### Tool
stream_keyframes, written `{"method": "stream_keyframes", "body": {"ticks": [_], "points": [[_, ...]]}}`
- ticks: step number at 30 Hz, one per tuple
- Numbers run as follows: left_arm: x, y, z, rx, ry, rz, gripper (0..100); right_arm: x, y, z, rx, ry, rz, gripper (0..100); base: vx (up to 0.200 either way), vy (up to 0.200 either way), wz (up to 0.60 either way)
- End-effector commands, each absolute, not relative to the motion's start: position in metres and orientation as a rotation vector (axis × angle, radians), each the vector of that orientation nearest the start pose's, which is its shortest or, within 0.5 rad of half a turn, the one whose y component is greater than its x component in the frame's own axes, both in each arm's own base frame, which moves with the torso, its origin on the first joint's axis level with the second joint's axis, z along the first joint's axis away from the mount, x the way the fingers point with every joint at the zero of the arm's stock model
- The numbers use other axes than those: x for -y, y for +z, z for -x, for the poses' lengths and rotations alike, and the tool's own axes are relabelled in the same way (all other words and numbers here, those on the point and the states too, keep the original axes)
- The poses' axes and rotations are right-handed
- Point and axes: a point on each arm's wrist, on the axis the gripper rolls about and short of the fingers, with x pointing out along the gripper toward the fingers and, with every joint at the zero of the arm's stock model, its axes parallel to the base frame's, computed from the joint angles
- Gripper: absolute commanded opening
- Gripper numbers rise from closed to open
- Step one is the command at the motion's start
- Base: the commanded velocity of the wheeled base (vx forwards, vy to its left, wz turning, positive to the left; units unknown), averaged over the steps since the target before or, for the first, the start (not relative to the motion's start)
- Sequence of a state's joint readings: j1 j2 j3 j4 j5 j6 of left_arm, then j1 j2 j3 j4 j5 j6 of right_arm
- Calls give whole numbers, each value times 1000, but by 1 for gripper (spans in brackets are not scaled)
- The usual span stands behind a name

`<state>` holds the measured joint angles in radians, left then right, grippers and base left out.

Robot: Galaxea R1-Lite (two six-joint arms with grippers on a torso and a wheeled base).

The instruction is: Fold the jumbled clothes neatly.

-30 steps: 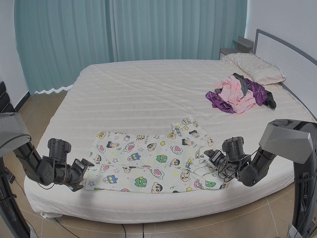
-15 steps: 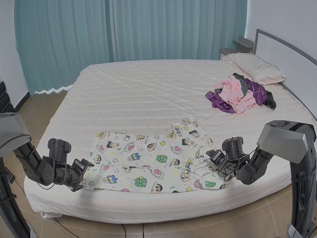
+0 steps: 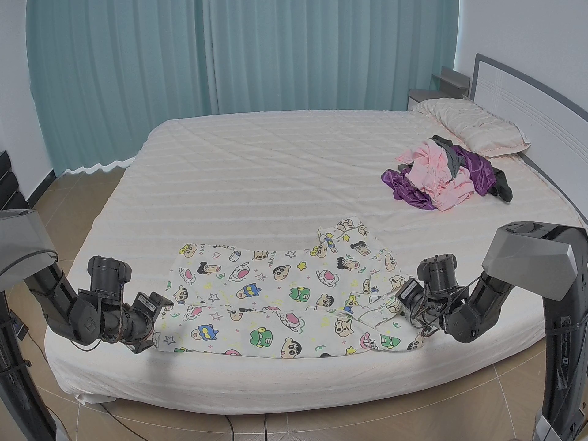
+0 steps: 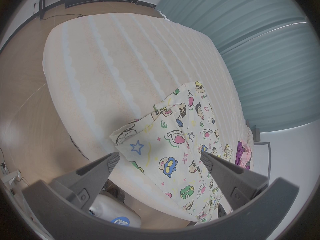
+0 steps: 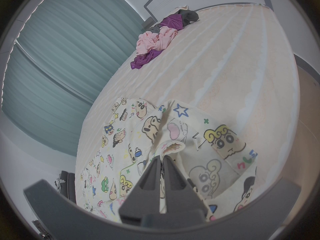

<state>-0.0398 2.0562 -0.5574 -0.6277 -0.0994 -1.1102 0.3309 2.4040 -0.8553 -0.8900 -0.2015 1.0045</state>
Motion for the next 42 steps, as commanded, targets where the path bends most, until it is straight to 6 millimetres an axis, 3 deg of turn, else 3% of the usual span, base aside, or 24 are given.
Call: {"method": "stream_keyframes", "body": {"ticks": [1,9,11,30,42], "points": [[14,17,-293,-854,368,1060,100,-120,-8,-353,-603,-174,-805,0,0,0,0],[14,18,-293,-852,368,1062,100,-132,38,-330,-631,-123,-768,0,0,0,0],[14,18,-293,-851,369,1061,100,-134,41,-325,-651,-121,-753,0,0,0,0],[14,17,-293,-855,369,1062,100,-152,29,-283,-751,-128,-596,0,0,0,0],[14,17,-293,-854,370,1060,100,-157,22,-269,-778,-131,-556,0,0,0,0]]}}
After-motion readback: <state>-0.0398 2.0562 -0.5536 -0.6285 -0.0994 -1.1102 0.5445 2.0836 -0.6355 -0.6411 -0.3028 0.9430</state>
